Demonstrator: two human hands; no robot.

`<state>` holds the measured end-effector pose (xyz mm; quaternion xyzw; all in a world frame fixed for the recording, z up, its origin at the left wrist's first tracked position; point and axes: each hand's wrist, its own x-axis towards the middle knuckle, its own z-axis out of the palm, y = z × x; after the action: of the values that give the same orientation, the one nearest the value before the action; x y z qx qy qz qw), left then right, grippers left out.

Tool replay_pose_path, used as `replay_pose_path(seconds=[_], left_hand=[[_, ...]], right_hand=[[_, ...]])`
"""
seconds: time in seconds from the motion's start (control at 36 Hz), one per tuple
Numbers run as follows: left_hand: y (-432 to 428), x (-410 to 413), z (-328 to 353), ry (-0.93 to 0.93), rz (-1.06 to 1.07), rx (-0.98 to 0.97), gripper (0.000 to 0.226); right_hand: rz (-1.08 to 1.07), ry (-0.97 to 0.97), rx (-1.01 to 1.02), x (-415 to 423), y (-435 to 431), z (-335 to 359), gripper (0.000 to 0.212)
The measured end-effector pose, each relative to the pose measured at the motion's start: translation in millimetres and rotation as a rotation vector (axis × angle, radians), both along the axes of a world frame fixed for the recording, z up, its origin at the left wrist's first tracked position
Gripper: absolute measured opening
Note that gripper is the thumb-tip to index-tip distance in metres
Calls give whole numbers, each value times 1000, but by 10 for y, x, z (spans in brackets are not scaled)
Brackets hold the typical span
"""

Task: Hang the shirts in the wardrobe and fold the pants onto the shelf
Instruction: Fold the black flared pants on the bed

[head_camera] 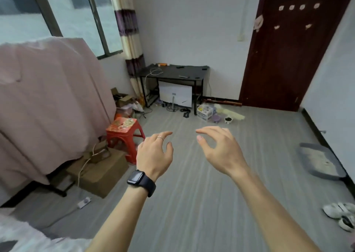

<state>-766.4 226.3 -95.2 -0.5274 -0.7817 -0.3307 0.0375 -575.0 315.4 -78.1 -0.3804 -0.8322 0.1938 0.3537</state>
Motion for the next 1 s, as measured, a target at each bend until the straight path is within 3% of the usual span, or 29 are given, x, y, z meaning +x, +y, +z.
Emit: replay_pose_path(seconds=[0.25, 0.5, 0.75, 1.0], left_hand=[[-171, -1085, 6, 48, 311, 10, 36], [-533, -2134, -45, 52, 813, 2, 32], [-604, -2390, -366, -94, 1194, -93, 34], [-904, -2438, -529, -185, 1422, -35, 26]], right_hand=[[234, -21, 45, -1171, 721, 97, 27], [703, -27, 88, -2916, 1128, 116, 33], [1100, -80, 11, -3942, 1443, -121, 38], [1294, -90, -16, -4560, 1395, -238, 38]])
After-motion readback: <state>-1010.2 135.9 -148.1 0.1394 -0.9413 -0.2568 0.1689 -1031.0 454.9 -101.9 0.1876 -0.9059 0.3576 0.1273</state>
